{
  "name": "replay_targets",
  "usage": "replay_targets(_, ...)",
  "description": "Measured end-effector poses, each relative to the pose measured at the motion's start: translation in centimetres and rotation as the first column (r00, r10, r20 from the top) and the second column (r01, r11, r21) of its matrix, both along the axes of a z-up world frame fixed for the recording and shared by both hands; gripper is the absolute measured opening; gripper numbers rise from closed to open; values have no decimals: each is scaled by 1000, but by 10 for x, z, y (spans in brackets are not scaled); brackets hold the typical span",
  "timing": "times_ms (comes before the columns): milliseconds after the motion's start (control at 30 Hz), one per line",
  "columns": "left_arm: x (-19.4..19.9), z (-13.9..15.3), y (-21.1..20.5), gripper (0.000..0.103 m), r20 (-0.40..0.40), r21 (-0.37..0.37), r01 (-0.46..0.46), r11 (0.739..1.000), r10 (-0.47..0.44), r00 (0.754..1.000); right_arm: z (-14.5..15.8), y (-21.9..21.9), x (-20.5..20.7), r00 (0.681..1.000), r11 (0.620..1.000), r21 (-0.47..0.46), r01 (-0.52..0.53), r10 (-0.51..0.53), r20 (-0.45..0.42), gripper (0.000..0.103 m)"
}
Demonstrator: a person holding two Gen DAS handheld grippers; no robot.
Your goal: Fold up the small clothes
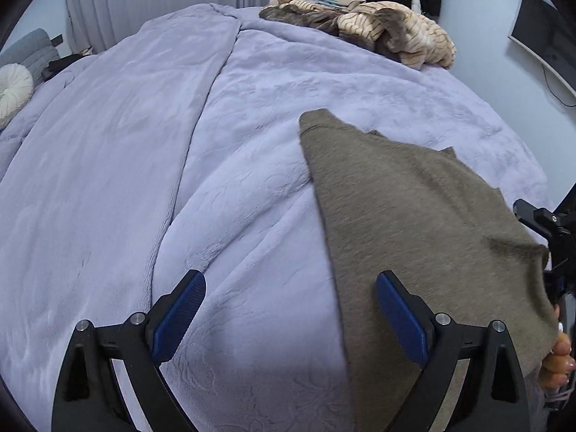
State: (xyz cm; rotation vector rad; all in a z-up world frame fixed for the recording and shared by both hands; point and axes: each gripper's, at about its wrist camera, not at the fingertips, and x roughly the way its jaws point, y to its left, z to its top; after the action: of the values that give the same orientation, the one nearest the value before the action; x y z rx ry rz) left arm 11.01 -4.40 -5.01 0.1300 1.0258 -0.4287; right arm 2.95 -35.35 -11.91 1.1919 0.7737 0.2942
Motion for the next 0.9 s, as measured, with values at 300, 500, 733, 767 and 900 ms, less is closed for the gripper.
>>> replay_targets(300, -13, 19, -39, 96, 45, -44, 105, 993, -103, 994, 77, 13, -15, 991, 908, -414, 58, -3, 133, 17)
replay_targets(500, -26, -10, -76, 97, 25, 30, 165, 986, -166, 986, 15, -34, -42, 989, 953, -297, 59, -96, -114, 19)
replay_targets(733, -25, -1, -48, 102, 13, 28, 154, 988, -155, 988, 27, -39, -81, 975, 896, -419, 145, -202, -96, 24)
replay_targets(767, -27, 2, -44, 102, 23, 35, 150, 988, -151, 988, 32, -38, -82, 973, 886, -439, 151, -211, -92, 24)
replay_targets(900, -37, 10, -29, 102, 65, 56, 135, 989, -138, 988, 48, -41, -108, 968, 880, -439, 183, -238, -74, 41)
